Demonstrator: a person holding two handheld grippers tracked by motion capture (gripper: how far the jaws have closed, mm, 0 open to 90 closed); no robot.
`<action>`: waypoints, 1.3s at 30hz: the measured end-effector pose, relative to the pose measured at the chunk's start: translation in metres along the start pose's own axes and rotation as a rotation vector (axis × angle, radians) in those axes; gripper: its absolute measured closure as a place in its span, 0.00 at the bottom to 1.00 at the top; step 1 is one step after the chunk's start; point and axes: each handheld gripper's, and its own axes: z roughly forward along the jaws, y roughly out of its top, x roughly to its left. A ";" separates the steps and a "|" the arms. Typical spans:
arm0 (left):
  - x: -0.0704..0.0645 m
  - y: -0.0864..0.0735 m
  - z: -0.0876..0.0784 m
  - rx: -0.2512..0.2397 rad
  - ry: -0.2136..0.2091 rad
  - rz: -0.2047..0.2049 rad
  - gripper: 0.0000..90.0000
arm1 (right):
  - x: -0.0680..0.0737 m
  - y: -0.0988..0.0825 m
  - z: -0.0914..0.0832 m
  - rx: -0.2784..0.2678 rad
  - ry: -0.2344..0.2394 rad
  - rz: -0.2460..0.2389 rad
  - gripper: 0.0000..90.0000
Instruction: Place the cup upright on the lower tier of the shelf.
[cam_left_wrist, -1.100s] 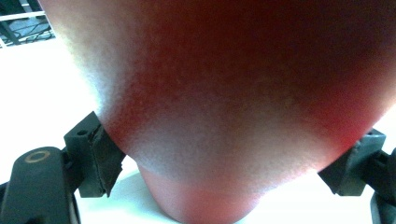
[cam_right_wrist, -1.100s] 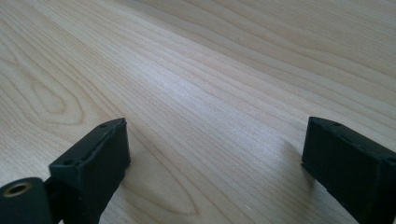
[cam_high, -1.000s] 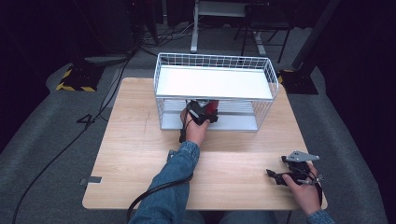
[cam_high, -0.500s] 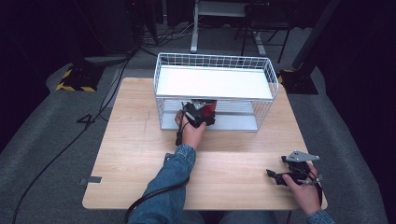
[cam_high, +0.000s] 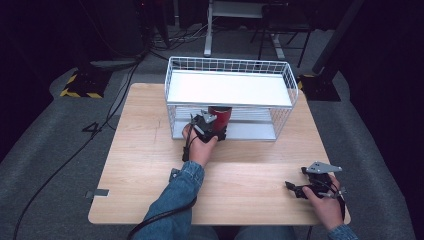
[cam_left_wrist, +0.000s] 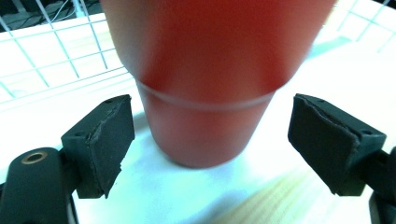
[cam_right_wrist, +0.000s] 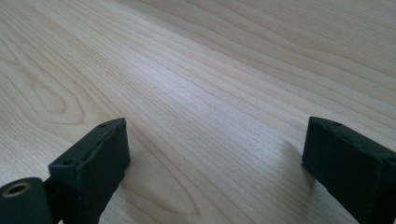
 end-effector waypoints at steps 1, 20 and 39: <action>0.000 0.000 0.000 0.000 0.000 0.000 0.17 | 0.000 0.000 0.000 0.000 0.000 0.000 0.08; 0.005 -0.005 -0.089 -0.054 -0.028 0.030 0.17 | 0.000 0.000 0.000 0.001 0.000 -0.003 0.08; 0.025 -0.038 -0.151 -0.037 0.022 0.024 0.17 | 0.000 0.000 0.000 0.005 0.002 -0.006 0.07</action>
